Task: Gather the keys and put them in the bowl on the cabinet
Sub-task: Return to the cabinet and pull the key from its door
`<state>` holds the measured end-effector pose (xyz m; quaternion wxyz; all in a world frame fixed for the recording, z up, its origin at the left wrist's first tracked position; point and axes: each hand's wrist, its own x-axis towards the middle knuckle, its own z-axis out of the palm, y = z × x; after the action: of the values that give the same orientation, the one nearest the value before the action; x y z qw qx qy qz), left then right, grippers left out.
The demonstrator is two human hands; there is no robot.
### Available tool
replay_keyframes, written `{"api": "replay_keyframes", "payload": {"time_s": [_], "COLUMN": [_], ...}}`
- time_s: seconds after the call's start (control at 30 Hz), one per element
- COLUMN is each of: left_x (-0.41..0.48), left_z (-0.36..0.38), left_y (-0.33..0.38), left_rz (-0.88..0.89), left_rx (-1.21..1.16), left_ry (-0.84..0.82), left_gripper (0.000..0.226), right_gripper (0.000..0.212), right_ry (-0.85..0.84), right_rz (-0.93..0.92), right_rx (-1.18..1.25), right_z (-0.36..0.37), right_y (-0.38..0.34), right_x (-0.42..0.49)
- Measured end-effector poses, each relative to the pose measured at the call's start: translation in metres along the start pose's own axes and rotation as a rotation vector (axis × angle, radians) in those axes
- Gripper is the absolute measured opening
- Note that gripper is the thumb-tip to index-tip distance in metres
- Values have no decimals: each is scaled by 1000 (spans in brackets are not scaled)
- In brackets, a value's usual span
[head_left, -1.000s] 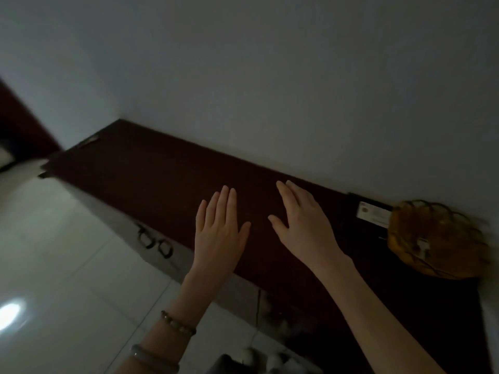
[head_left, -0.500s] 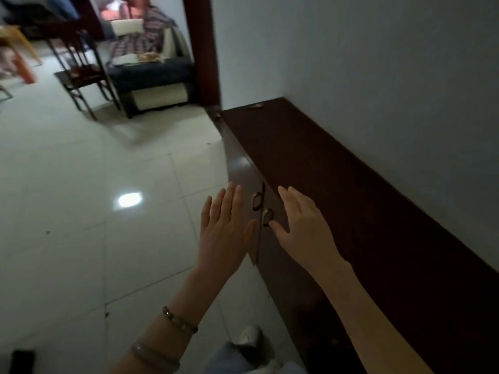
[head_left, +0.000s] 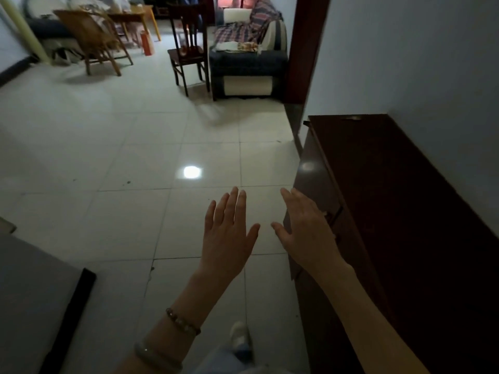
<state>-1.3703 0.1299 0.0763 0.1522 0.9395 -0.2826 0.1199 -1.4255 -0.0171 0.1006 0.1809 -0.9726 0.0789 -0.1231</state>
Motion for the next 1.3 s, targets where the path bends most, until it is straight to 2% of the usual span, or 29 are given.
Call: {"api": "replay_keyframes", "payload": {"time_s": [0.3, 0.73, 1.0, 1.3], "left_x": [54, 160, 276, 443], "left_z": [15, 54, 102, 136], "left_y": [-46, -92, -120, -138], "left_rz": [-55, -22, -18, -3], "left_rx": [23, 44, 54, 27], "left_ry": [15, -72, -104, -99], "left_gripper": [67, 68, 69, 71], "right_gripper": [68, 66, 66, 67], "right_ry": [-16, -18, -18, -4], "right_rz": [-79, -26, 9, 88], "right_rx": [25, 11, -7, 91], "right_z": [32, 59, 83, 89], "right_y": [-7, 16, 57, 117], "right_x": [77, 186, 304, 457]}}
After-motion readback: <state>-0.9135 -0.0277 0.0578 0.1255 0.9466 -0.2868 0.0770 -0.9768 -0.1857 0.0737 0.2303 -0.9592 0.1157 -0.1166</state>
